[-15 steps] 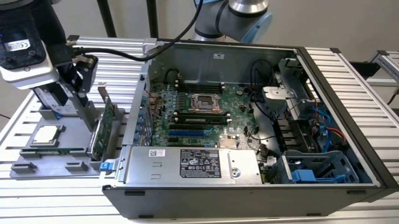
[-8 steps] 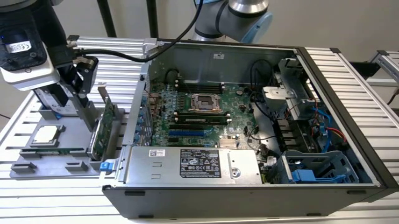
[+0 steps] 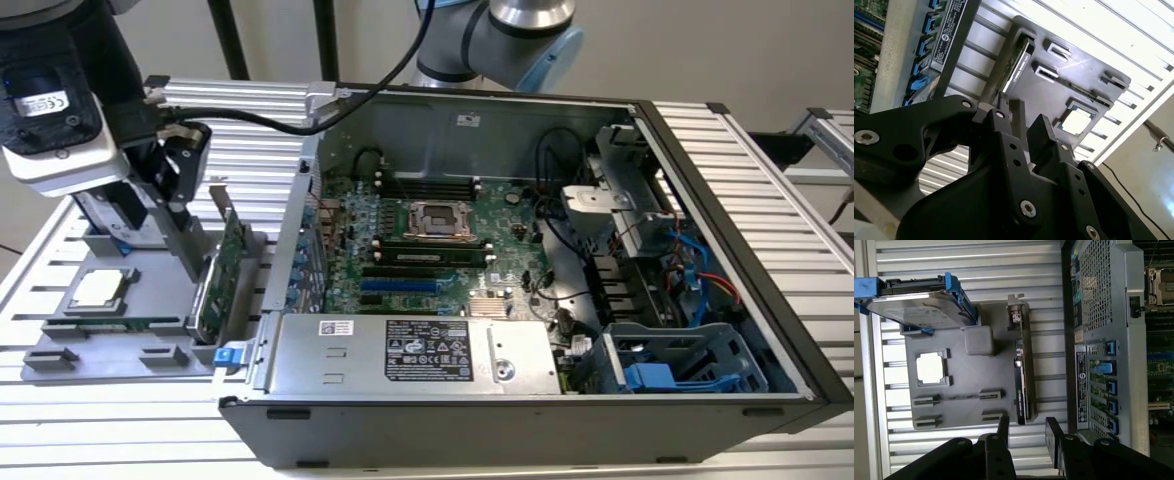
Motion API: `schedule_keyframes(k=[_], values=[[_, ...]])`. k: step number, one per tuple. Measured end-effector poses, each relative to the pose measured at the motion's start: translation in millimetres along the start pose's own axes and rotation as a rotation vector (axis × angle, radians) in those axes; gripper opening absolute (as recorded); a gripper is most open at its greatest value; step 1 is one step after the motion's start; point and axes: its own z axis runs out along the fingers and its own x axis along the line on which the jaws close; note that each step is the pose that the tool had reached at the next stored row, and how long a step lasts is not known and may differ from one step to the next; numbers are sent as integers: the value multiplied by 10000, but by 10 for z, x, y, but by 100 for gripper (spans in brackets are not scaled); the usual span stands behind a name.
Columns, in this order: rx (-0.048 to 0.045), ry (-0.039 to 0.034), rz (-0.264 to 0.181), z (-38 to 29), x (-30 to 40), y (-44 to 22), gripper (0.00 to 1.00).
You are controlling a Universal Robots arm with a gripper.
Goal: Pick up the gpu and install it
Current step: 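Pick up the gpu and move the gpu toward the slot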
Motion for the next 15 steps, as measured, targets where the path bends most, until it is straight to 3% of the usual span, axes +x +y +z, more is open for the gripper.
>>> schedule_keyframes(k=[15], values=[[0,0,0,87,2,-4,100]])
